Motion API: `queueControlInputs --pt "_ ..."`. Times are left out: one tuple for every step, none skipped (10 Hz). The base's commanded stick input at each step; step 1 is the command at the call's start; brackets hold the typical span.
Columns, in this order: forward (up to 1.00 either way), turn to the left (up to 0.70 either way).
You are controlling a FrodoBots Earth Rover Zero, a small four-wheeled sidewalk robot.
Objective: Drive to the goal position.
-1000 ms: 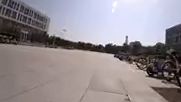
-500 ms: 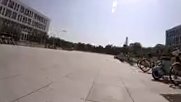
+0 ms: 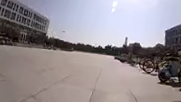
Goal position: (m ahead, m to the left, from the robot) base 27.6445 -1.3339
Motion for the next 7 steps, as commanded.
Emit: queueControlInputs --pt "0.70 0.00" --pt "0.70 0.00" --pt "0.70 0.00" --pt "0.70 0.00" --pt "0.70 0.00" --pt "0.70 0.00" --pt "0.70 0.00"
